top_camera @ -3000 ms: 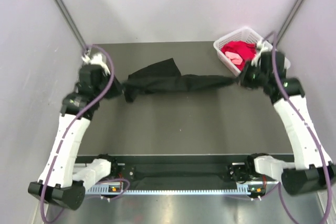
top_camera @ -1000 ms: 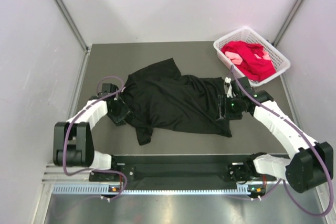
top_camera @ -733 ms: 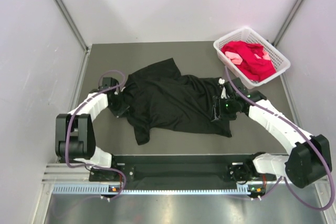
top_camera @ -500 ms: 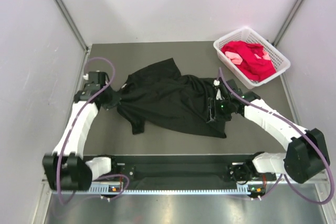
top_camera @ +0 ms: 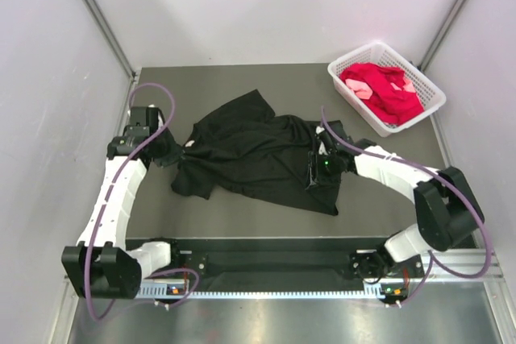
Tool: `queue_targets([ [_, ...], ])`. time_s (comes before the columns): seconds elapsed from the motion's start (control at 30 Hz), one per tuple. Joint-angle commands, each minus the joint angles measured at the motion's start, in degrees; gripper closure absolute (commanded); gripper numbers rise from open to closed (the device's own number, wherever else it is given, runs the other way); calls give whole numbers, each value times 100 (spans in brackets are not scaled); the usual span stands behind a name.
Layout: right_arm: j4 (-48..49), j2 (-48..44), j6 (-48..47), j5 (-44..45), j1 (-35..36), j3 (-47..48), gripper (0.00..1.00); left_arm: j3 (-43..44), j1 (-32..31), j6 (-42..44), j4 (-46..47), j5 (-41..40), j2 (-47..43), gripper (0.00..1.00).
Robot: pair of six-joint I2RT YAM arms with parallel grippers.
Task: Fold and stack the t-shirts
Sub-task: Flatten the tshirt out
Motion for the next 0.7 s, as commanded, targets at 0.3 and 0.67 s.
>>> queue_targets([
  [0.3,567,1157,202,575,-633,-50,65,811,-54,644,488,-36,1091,98],
  [0.67,-416,1851,-519,725,-897,1329,65,2679,34,1014,455,-256,4061,69],
])
